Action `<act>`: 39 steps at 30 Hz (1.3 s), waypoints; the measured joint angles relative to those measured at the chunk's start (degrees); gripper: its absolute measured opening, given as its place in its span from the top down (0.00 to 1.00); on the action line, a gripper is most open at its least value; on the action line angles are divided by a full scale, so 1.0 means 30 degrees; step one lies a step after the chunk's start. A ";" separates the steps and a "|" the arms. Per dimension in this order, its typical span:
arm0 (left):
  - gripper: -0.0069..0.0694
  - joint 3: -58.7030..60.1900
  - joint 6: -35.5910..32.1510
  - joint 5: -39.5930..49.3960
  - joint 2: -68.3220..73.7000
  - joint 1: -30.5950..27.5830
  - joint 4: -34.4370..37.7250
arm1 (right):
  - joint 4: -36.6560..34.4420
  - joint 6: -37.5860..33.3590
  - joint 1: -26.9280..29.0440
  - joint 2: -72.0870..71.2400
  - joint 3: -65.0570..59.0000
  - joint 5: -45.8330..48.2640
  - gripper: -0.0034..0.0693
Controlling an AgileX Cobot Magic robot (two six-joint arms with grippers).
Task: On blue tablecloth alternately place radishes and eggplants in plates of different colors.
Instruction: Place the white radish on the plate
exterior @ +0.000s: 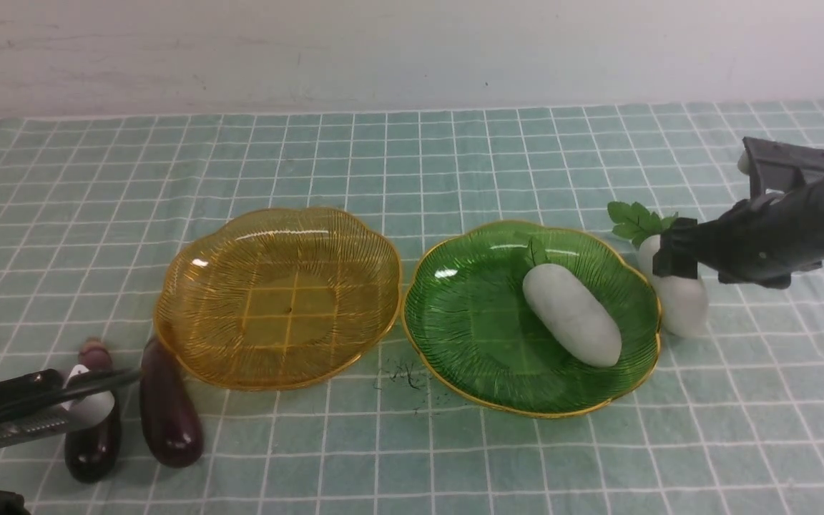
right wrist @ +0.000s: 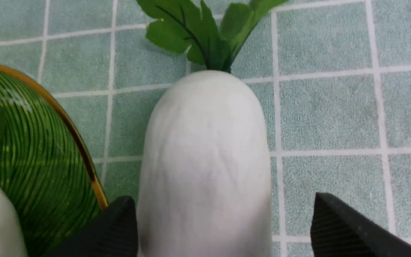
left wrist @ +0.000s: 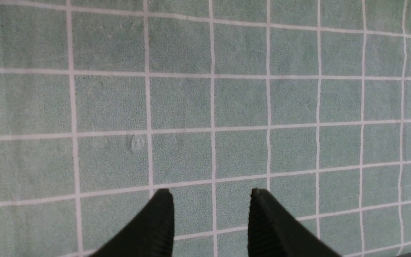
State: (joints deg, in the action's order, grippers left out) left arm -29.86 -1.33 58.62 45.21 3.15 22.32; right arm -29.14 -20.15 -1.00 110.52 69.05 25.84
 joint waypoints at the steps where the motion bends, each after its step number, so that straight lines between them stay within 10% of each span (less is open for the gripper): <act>1: 0.56 0.0000 0.0000 0.0000 0.0000 0.0000 0.0000 | -0.0017 0.0000 0.0000 0.0158 0.0000 -0.0184 0.14; 28: 0.56 0.0000 0.0000 0.0017 0.0000 0.0000 0.0000 | -0.0446 0.0000 0.0900 -0.3853 0.0028 0.1476 0.26; 39: 0.56 0.0000 0.0000 0.0017 0.0000 0.0000 0.0000 | -0.2579 -0.2598 -0.3754 -0.4324 0.0028 0.5246 0.26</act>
State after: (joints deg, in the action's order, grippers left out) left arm -29.86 -1.33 58.67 45.21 3.15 22.32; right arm -36.88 -27.94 -12.26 97.55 69.14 41.58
